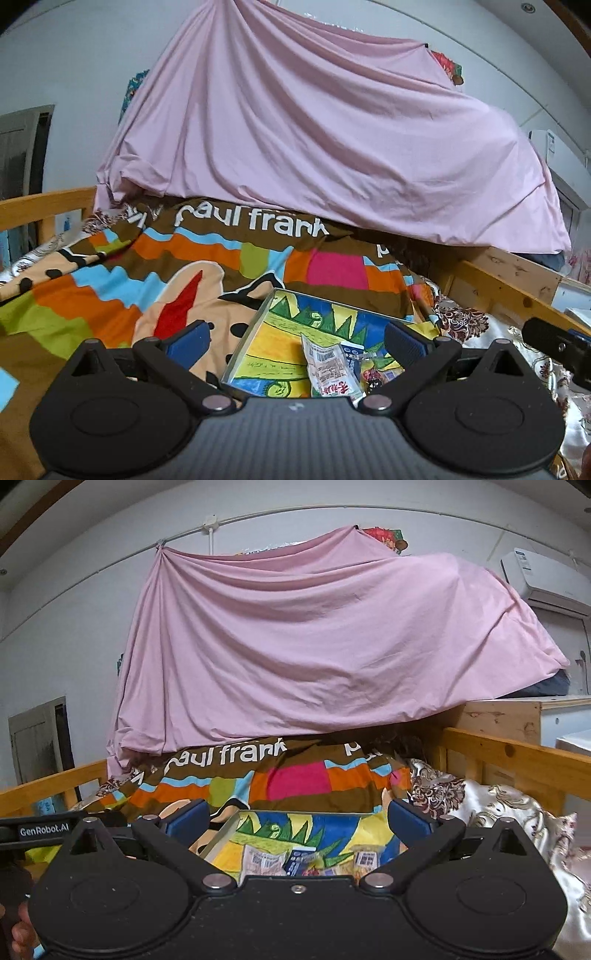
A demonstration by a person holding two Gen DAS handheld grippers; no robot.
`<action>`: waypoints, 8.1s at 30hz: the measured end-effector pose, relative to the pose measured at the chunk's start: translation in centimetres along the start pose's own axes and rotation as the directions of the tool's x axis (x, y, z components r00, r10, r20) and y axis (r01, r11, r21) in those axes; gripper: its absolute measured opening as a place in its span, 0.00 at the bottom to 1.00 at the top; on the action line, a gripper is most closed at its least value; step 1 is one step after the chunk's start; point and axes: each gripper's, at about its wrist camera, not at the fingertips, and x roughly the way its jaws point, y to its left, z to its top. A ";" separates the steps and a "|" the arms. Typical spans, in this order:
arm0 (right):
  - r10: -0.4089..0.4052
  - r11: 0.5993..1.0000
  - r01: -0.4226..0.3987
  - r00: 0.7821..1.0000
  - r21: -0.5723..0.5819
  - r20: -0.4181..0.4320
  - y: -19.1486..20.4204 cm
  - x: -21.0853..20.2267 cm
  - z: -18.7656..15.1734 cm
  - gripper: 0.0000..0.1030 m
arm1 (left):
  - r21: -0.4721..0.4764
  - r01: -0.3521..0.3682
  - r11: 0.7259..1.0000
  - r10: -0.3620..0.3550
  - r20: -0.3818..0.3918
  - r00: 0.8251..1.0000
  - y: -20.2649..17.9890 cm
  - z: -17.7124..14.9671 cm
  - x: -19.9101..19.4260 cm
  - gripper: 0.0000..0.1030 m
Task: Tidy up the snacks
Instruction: 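Lift both open tools up and away from the tray, then move left tool toward the green stick snack while right tool approaches the yellow wafer bar, then grasp the green stick snack with left tool while right tool grasps the yellow wafer bar, then lift the green stick with left tool while right tool lifts the yellow bar, then carry the green stick and yellow bar over the dinosaur tray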
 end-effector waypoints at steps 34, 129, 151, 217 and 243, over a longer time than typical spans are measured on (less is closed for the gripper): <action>-0.031 0.995 0.014 0.982 -0.095 -0.187 4.3 -8.1 -8.1 0.99 | 0.028 -0.043 0.999 0.046 -0.113 0.993 3.4 -7.4 -10.1 1.00; 0.070 0.998 -0.058 0.848 0.038 -0.525 4.3 8.5 -16.1 0.62 | 0.021 0.345 0.938 -0.259 -0.619 0.742 7.5 -10.2 13.9 0.24; 0.062 0.990 -0.121 0.829 -0.071 -0.556 6.6 7.6 -16.3 0.58 | -0.024 0.278 0.960 -0.233 -0.616 0.752 5.2 -11.5 7.7 0.19; -0.116 0.792 -0.081 0.953 -0.605 -0.279 10.8 -2.2 -16.4 0.49 | -0.168 0.063 0.984 -0.139 -0.494 0.858 3.9 -12.1 -3.4 0.18; -0.163 0.848 0.104 0.984 -0.520 -0.070 5.2 1.6 -9.7 0.50 | -0.065 0.153 0.986 -0.165 -0.258 0.952 -5.0 -1.2 0.4 0.18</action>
